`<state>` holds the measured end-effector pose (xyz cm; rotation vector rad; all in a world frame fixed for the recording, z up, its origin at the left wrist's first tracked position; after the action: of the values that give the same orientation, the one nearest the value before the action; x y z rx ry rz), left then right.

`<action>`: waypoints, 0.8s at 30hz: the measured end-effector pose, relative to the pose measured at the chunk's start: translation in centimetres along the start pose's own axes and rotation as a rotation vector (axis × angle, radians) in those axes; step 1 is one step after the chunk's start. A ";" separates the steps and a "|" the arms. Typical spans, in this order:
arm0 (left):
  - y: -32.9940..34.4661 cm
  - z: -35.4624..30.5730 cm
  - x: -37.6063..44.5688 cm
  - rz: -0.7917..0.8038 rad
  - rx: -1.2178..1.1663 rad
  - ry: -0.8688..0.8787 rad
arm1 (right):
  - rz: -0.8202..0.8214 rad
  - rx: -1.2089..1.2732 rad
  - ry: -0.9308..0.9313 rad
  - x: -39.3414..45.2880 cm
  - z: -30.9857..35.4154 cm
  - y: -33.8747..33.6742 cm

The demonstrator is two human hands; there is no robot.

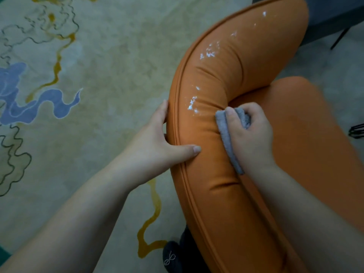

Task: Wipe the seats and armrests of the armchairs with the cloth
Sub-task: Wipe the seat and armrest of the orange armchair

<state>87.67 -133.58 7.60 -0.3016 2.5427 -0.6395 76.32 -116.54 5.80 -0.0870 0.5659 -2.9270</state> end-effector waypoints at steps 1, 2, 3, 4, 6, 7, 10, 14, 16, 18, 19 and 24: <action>-0.2 -0.1 0.6 0.010 0.005 0.000 | -0.018 0.032 -0.017 0.4 0.7 0.5; -0.3 -0.3 1.2 0.027 0.002 0.004 | -0.034 0.062 -0.042 0.9 1.8 1.2; -0.5 -0.5 1.8 0.051 -0.006 0.013 | -0.043 0.082 -0.073 1.4 3.0 2.2; -0.7 -0.8 2.4 0.076 -0.015 0.026 | -0.037 0.077 -0.113 1.9 4.3 3.2; -1.3 -0.8 3.5 0.108 -0.023 0.035 | 0.031 -0.021 -0.185 2.4 5.7 4.9; -1.6 -0.8 3.9 0.123 -0.023 0.032 | 0.062 -0.078 -0.192 2.5 5.6 5.2; -2.1 -1.2 4.9 0.180 0.043 0.046 | 0.028 -0.146 -0.088 3.6 4.0 3.7; -2.6 -1.6 5.8 0.220 -0.033 0.058 | -0.028 -0.086 -0.160 3.4 5.8 4.7; -3.0 -1.4 6.4 0.218 -0.114 0.052 | 0.030 -0.146 -0.227 2.6 6.7 5.9; -3.4 -1.5 6.8 0.253 -0.181 0.049 | 0.033 -0.192 -0.195 3.0 5.9 5.3; -3.6 -1.5 7.0 0.279 -0.200 0.054 | 0.021 -0.200 -0.155 3.3 5.3 4.6; -3.8 -2.8 8.7 0.318 -0.231 0.075 | 0.007 -0.163 -0.160 2.8 6.5 5.1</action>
<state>79.21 -138.63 8.03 0.0533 2.6593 -0.2413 74.86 -123.99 9.97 -0.3346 0.7743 -2.8277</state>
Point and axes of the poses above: each hand's wrist, its own x-axis towards the middle knuckle, its own y-axis out of the palm, z = x × y, the point moved 5 cm from there along x, towards the middle knuckle, and after that the axes turned 6 degrees about x, right-handed, at the moved point
